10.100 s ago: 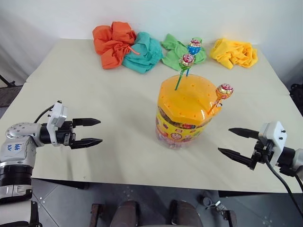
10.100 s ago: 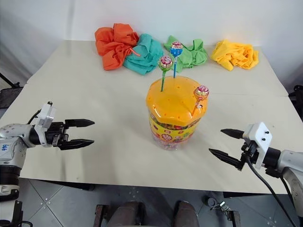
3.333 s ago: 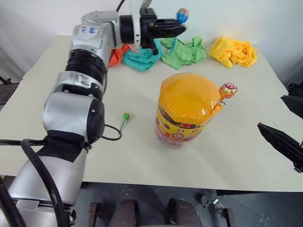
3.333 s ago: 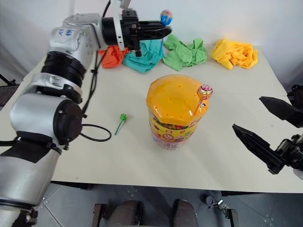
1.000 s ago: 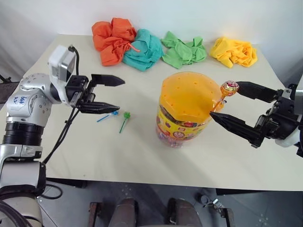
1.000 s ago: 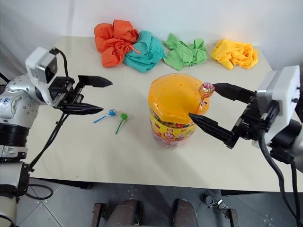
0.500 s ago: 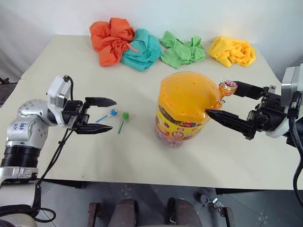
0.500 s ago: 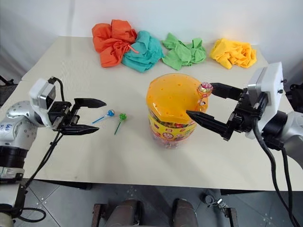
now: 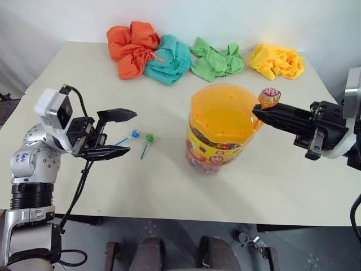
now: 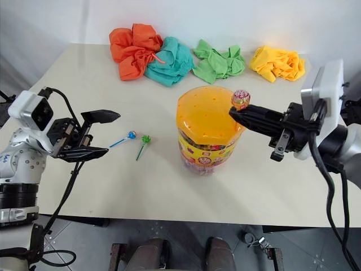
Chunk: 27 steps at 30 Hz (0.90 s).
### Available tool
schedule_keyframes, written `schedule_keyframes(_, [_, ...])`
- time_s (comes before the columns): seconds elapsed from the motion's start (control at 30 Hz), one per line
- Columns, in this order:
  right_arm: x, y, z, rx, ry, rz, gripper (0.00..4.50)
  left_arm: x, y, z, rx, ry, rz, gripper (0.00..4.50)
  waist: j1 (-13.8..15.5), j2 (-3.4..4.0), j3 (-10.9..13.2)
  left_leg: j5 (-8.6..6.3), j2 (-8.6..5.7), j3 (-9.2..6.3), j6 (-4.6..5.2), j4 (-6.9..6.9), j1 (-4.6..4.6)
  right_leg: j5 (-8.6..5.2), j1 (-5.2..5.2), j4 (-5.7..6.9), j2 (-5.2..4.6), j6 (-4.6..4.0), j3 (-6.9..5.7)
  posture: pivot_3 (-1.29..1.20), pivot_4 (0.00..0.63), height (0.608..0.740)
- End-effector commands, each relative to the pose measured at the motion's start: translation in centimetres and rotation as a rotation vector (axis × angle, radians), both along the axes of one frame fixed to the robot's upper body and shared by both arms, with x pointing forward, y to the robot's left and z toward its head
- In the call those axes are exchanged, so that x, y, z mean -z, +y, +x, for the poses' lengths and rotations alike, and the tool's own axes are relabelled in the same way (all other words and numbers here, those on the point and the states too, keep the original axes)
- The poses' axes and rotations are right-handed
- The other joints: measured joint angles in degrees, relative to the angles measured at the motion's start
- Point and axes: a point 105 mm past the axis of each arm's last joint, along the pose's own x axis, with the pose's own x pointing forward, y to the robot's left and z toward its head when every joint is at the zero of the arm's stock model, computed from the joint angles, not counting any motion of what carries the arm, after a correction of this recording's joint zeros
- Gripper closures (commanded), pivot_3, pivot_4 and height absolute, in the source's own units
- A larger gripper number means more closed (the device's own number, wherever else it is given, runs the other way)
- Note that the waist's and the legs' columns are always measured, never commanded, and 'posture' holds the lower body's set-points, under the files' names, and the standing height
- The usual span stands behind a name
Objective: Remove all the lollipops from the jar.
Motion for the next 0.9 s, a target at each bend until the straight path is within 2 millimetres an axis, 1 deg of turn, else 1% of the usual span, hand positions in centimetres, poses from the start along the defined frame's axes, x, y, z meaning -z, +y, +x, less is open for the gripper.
schedule_keyframes(0.03, [-1.7, -0.1, -0.5, 0.007, -0.063, 0.004, 4.47, -2.0, 0.0, -1.6, 0.090, -0.088, 0.025, 0.00, 0.0, 0.00, 0.0, 0.00, 0.00, 0.00, 0.00, 0.00, 0.00, 0.00, 0.00, 0.00, 0.00, 0.00, 0.00, 0.00, 0.150, 0.740])
schedule_keyframes(0.17, [-3.0, -0.3, -0.3, 0.028, -0.101, 0.015, 4.47, -3.3, -0.5, -1.8, 0.116, -0.111, 0.034, 0.00, 0.1, 0.00, 0.0, 0.00, 0.00, 0.00, 0.00, 0.00, -0.01, 0.00, 0.00, -0.01, 0.00, 0.00, 0.01, 0.00, 0.150, 0.740])
schedule_keyframes(0.27, [-4.3, -1.4, 0.1, 0.092, -0.134, 0.042, 4.47, -4.0, -1.2, -2.0, 0.148, -0.123, 0.041, 0.00, 0.2, 0.00, 0.0, -0.01, -0.01, 0.00, 0.00, 0.00, -0.02, 0.00, 0.00, -0.02, -0.01, 0.00, 0.01, 0.00, 0.150, 0.740])
schedule_keyframes(0.37, [-4.5, -3.2, 0.2, 0.184, -0.129, 0.026, 4.47, -4.4, -1.7, -2.0, 0.168, -0.125, 0.053, 0.00, 0.3, 0.00, 0.0, -0.01, -0.02, 0.01, 0.00, 0.00, -0.03, 0.00, 0.00, -0.04, -0.01, 0.00, 0.00, 0.00, 0.150, 0.740])
schedule_keyframes(0.5, [-3.5, -7.2, -0.6, 0.362, -0.033, 0.034, 4.47, -4.4, -2.5, -1.9, 0.173, -0.108, 0.100, 0.00, 0.4, 0.00, 0.0, -0.01, -0.02, 0.02, 0.01, -0.02, -0.06, 0.00, 0.01, -0.07, 0.00, 0.00, -0.02, 0.00, 0.150, 0.740])
schedule_keyframes(0.53, [-2.9, -8.0, -0.8, 0.395, 0.008, 0.028, 4.47, -4.5, -2.6, -1.9, 0.175, -0.108, 0.103, 0.00, 0.5, 0.00, 0.0, -0.02, -0.02, 0.02, 0.01, -0.02, -0.06, 0.00, 0.01, -0.08, 0.00, 0.00, -0.02, 0.00, 0.150, 0.740])
schedule_keyframes(0.63, [0.8, -10.5, -1.4, 0.512, 0.216, -0.032, 4.47, -4.2, -3.1, -1.6, 0.176, -0.105, 0.136, 0.00, 0.4, 0.00, 0.0, -0.02, -0.02, 0.06, 0.02, -0.04, -0.05, 0.00, 0.01, -0.08, 0.00, 0.00, 0.00, 0.00, 0.150, 0.740])
schedule_keyframes(0.67, [1.6, -10.9, -1.6, 0.531, 0.258, -0.043, 4.47, -4.2, -3.2, -1.5, 0.172, -0.104, 0.144, 0.00, 0.4, 0.00, 0.0, -0.02, -0.01, 0.06, 0.02, -0.04, -0.02, 0.00, 0.03, -0.07, 0.01, 0.00, 0.00, 0.00, 0.150, 0.740])
schedule_keyframes(0.73, [4.2, -11.9, -1.7, 0.597, 0.354, -0.071, 4.47, -3.9, -3.5, -0.9, 0.138, -0.093, 0.169, 0.00, 0.3, 0.01, 0.0, -0.02, -0.02, 0.08, 0.03, -0.05, -0.02, 0.00, 0.03, -0.07, 0.01, 0.00, 0.02, 0.00, 0.150, 0.740])
schedule_keyframes(0.8, [6.4, -12.8, -1.2, 0.672, 0.396, -0.047, 4.47, -3.8, -3.8, -0.6, 0.138, -0.097, 0.181, 0.00, 0.2, 0.00, 0.0, -0.03, 0.00, 0.11, 0.03, -0.06, 0.01, 0.00, 0.02, -0.07, 0.03, 0.00, 0.05, 0.00, 0.150, 0.740])
schedule_keyframes(0.9, [9.1, -13.1, -0.2, 0.728, 0.460, -0.035, 4.47, -3.5, -4.0, -0.4, 0.134, -0.099, 0.204, 0.00, 0.1, 0.04, 0.0, -0.03, 0.03, 0.18, 0.02, -0.07, 0.07, 0.00, 0.00, -0.06, 0.07, 0.00, 0.15, 0.00, 0.150, 0.740])
